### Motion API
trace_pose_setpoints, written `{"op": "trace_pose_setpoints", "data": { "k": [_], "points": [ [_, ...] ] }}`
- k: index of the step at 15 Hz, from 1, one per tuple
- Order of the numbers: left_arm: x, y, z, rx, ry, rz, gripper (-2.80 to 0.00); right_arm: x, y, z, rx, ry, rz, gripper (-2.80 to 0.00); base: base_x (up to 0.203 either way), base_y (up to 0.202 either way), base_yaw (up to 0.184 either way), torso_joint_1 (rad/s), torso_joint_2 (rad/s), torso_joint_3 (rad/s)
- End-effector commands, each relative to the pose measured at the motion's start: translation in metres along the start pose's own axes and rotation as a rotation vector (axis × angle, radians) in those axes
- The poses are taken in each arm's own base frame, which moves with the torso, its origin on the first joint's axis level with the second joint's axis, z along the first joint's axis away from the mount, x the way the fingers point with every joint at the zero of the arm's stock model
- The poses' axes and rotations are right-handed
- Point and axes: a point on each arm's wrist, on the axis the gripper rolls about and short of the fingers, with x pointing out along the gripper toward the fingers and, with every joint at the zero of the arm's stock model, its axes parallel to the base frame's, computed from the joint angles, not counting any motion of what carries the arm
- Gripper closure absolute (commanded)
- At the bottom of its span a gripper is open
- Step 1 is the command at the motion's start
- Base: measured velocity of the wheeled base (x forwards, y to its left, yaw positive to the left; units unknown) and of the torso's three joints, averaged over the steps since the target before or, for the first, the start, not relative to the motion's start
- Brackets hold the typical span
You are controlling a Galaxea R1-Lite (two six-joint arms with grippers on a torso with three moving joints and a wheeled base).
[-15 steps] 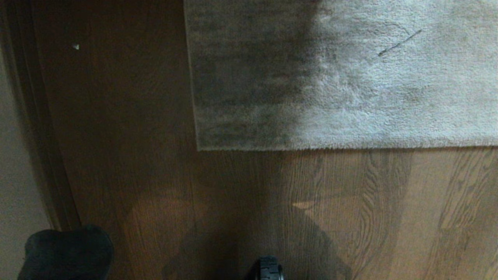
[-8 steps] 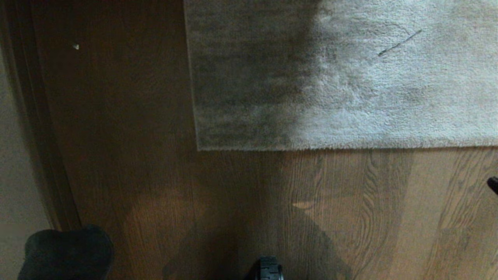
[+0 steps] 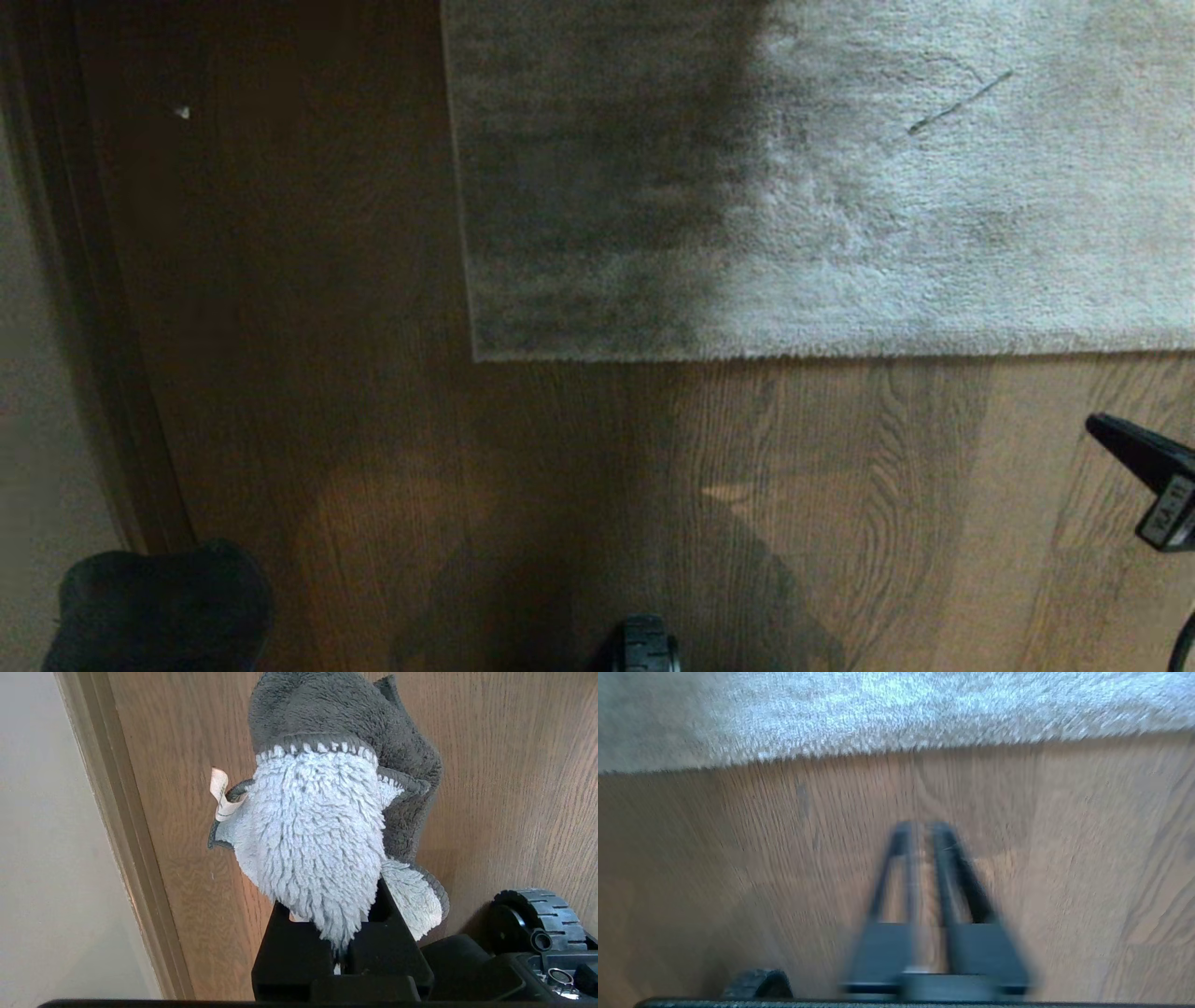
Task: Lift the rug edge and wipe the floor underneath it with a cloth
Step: Lift up the carpet
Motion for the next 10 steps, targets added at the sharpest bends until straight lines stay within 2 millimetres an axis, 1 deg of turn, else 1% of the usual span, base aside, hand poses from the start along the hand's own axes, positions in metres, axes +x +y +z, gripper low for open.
{"op": "trace_pose_setpoints", "data": {
  "k": [1,6,9,10],
  "points": [
    [0.0,0.0,0.0,0.0,0.0,0.0,0.0,0.008,0.0,-0.006,0.007,0.048,0.026,-2.8,0.0,0.0,0.0,0.0,0.0,0.0],
    [0.0,0.0,0.0,0.0,0.0,0.0,0.0,0.018,0.003,-0.015,0.026,0.142,0.249,-2.8,0.0,0.0,0.0,0.0,0.0,0.0],
    [0.0,0.0,0.0,0.0,0.0,0.0,0.0,0.029,0.005,-0.025,0.049,0.223,0.356,-2.8,0.0,0.0,0.0,0.0,0.0,0.0],
    [0.0,0.0,0.0,0.0,0.0,0.0,0.0,0.032,0.009,-0.027,0.051,0.245,0.406,-2.8,0.0,0.0,0.0,0.0,0.0,0.0]
  ]
}}
